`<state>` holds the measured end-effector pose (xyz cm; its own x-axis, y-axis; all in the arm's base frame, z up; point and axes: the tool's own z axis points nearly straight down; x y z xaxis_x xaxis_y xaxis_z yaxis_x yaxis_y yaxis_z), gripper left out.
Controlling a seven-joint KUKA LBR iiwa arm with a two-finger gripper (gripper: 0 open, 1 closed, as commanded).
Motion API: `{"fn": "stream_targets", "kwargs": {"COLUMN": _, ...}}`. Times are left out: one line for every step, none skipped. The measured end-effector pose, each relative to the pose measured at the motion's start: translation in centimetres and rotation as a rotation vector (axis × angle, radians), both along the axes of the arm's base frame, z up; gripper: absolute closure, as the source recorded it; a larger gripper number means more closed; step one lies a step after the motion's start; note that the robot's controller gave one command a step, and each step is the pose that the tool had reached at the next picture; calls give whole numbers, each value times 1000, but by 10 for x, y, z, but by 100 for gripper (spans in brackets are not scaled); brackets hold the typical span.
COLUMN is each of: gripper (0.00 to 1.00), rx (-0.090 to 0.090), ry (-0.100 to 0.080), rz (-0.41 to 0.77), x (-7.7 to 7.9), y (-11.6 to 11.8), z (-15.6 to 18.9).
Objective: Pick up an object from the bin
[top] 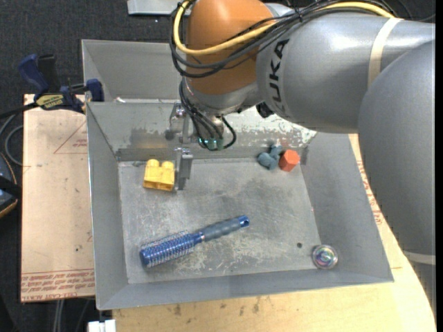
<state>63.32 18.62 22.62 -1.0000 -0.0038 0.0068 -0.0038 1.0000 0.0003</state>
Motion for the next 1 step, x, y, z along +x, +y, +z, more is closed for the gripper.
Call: {"fn": "stream_targets", "kwargs": {"gripper": 0, "rx": -2, "ry": 4, "rz": 138, "x": -70, "y": -35, "z": -125}}
